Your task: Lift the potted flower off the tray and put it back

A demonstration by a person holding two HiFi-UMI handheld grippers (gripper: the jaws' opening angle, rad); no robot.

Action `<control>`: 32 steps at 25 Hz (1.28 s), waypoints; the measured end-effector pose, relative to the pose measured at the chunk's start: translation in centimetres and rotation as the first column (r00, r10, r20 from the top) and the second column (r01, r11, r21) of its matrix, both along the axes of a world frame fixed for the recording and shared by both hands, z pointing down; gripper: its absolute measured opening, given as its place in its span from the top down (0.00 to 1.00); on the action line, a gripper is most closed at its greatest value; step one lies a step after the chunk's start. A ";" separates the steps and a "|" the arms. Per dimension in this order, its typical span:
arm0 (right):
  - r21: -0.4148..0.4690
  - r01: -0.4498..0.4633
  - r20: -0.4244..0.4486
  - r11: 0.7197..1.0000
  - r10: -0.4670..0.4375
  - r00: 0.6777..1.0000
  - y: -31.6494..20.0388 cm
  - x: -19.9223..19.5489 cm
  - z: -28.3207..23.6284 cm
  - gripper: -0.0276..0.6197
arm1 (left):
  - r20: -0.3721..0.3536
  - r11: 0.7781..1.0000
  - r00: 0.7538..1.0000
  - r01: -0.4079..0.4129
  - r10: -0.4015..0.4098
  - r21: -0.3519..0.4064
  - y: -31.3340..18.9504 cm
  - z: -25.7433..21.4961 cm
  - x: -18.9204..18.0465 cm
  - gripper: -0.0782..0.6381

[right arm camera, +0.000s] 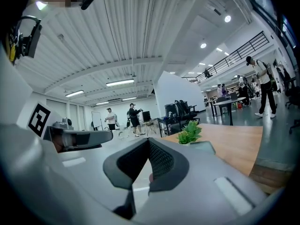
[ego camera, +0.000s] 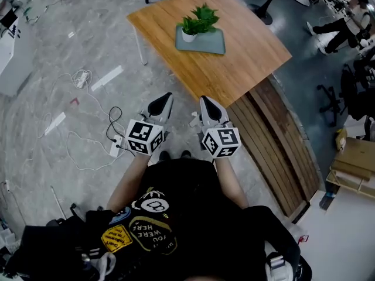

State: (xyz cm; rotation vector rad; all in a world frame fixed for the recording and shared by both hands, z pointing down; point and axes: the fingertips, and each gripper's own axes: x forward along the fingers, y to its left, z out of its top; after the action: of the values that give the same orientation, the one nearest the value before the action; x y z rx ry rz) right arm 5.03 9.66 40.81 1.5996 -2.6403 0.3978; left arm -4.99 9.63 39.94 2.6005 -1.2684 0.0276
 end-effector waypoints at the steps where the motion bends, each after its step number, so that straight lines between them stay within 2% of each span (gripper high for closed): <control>1: 0.008 -0.001 -0.011 1.000 0.001 1.000 -0.5 -0.3 0.1 0.95 | -0.002 1.000 1.000 0.000 0.000 0.005 -0.4 0.0 -0.5 0.89; 4: 0.022 -0.024 -0.040 0.999 0.025 0.999 -2.1 -1.0 0.5 0.95 | -0.012 1.000 1.000 0.006 -0.006 0.002 -1.9 0.5 -1.8 0.89; 6: 0.024 -0.042 -0.023 0.999 0.042 0.999 -3.3 -1.2 0.5 0.95 | -0.035 1.000 0.999 0.010 -0.010 -0.013 -3.0 1.0 -2.4 0.89; 10: 0.053 0.028 0.022 0.998 -0.029 0.999 -6.2 -2.0 0.2 0.95 | -0.065 1.000 0.998 0.001 -0.003 -0.021 -5.7 1.5 -2.3 0.89; 14: 0.046 0.080 0.009 0.996 -0.081 0.997 -11.0 -2.4 1.5 0.95 | -0.033 1.000 0.999 -0.010 0.010 -0.019 -9.8 2.8 -1.1 0.89; 22: 0.025 0.044 -0.037 0.999 -0.043 0.998 -22.8 -0.3 6.5 0.95 | 0.010 1.000 1.000 0.019 -0.019 0.000 -22.5 5.7 1.1 0.89; 29: 0.008 0.066 -0.078 0.998 -0.065 0.995 -31.1 1.3 11.6 0.95 | 0.109 1.000 0.994 0.027 -0.027 0.001 -32.3 10.3 3.8 0.89; 32: 0.008 0.070 -0.110 0.998 -0.068 0.992 -34.3 1.5 14.1 0.95 | 0.129 0.999 0.991 0.039 -0.039 0.003 -36.0 12.3 4.1 0.89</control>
State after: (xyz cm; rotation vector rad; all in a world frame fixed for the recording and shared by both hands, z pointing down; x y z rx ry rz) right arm 6.51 -24.63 54.87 1.4824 -2.6117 0.2833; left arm -0.91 -26.34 52.25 2.6105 -1.3611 0.1911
